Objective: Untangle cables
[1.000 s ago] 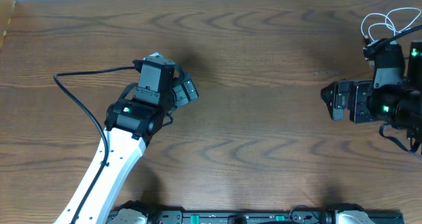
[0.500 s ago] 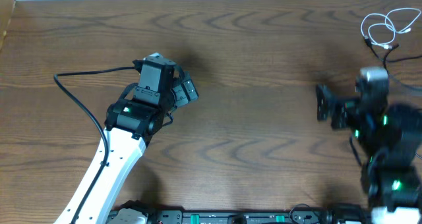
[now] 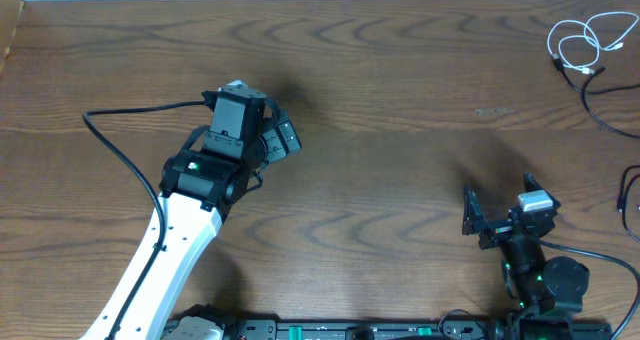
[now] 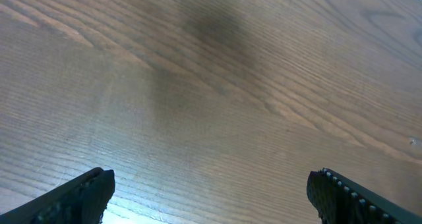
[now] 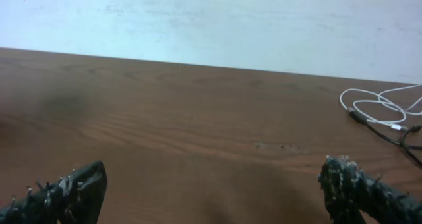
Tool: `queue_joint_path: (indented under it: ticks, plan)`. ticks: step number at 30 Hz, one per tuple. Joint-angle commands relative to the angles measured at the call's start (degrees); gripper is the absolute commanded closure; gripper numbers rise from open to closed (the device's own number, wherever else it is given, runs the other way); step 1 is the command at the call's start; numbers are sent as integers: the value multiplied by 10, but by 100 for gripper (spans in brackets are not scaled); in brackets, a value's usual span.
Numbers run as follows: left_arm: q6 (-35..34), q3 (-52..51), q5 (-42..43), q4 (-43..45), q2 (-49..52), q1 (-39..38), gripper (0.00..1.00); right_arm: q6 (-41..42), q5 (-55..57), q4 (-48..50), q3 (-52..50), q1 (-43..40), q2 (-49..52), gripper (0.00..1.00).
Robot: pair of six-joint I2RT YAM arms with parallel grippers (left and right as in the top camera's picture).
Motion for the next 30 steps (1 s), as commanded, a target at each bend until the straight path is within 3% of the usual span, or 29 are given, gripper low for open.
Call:
queue_joint_path:
  ticks: [1,30]
  plan:
    - [6,4,-10,-2,0,1,2,-7,36,6,-10,-2,-23,1]
    - [6,4,-10,-2,0,1,2,-7,69,2,-10,-2,-23,1]
